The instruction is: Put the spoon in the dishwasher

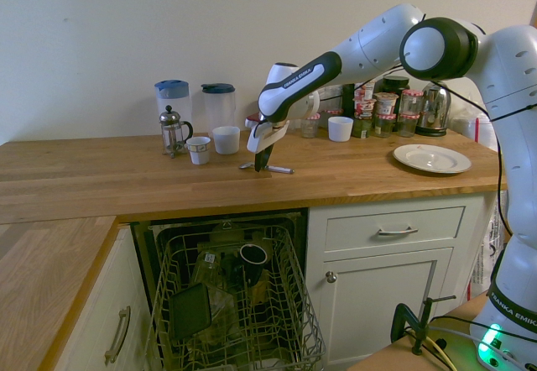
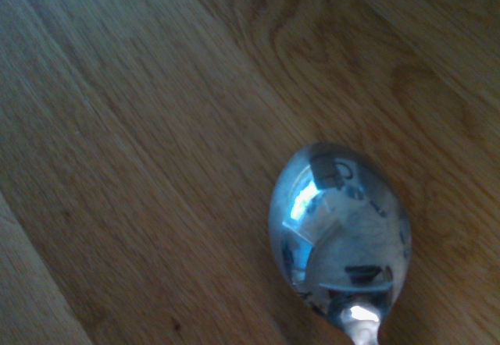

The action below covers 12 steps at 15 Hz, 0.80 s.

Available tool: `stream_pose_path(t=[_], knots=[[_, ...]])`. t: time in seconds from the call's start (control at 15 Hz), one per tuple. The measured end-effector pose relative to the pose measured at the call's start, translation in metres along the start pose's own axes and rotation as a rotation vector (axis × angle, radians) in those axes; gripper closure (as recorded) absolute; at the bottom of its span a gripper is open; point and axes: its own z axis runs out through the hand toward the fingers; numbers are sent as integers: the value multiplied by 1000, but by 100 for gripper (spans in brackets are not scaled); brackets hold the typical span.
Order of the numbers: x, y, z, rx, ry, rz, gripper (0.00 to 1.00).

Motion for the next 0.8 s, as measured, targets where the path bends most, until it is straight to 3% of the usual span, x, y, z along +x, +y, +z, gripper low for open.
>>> stream_pose_path(t=[0.33,0.6,0.8], knots=[[3,6,-2,-3,-24,48,100],[5,0,-17,4,-58,239,100],[0,-23,-50,11,-28,395,100]])
